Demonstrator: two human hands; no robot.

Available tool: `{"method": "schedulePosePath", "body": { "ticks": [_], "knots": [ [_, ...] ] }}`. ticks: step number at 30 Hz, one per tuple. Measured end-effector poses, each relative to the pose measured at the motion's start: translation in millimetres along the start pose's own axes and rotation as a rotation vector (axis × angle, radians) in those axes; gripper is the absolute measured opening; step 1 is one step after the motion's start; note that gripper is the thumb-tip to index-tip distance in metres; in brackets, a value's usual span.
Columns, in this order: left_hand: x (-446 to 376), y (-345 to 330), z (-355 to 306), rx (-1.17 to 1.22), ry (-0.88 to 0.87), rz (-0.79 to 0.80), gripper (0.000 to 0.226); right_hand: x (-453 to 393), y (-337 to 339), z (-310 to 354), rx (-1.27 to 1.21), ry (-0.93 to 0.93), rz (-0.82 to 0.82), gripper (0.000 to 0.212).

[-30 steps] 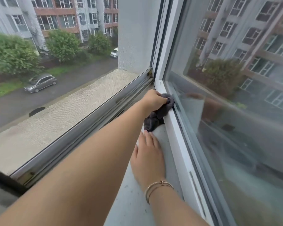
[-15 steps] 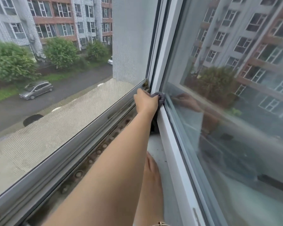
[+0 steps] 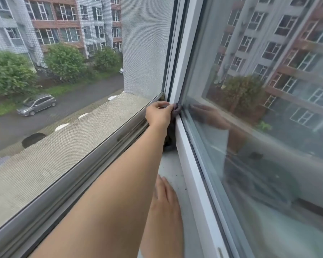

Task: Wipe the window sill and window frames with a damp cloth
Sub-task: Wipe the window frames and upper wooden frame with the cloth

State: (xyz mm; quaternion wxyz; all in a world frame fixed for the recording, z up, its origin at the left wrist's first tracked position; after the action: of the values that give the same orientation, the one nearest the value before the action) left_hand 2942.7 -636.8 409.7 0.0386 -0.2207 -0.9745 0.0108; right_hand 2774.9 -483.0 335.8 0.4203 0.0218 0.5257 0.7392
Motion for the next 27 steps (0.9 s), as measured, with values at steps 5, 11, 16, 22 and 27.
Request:
{"method": "schedulePosePath", "body": {
  "ticks": [5, 11, 16, 22, 27],
  "knots": [
    [6, -7, -3, -0.021, 0.013, 0.163, 0.023, -7, 8, -4, 0.086, -0.118, 0.089, 0.057],
    [22, 0, -7, -0.148, 0.062, 0.216, 0.026, -4, 9, -4, 0.161, -0.063, 0.175, 0.051],
    [48, 13, 2, -0.245, 0.036, 0.324, 0.031, -3, 6, -2, 0.134, -0.106, 0.163, 0.05],
    [47, 12, 2, -0.182, 0.076, 0.242, 0.028, -4, 15, 1, 0.114, -0.045, 0.281, 0.052],
    [72, 23, 4, -0.194, 0.111, 0.371, 0.029, -5, 13, 1, 0.104, -0.107, 0.177, 0.052]
  ]
}}
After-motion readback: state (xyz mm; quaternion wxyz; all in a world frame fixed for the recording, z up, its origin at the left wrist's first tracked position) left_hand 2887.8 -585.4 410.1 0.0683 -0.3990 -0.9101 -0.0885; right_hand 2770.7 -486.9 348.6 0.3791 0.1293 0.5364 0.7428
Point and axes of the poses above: each hand's wrist, its own x-axis away from the middle knuckle, its own y-axis out of the back of the hand, z = x × y, the point moved 3 cm from there along -x, towards the middle knuckle, and after that the axes turned 4 degrees about -x, right-handed, at the moved point
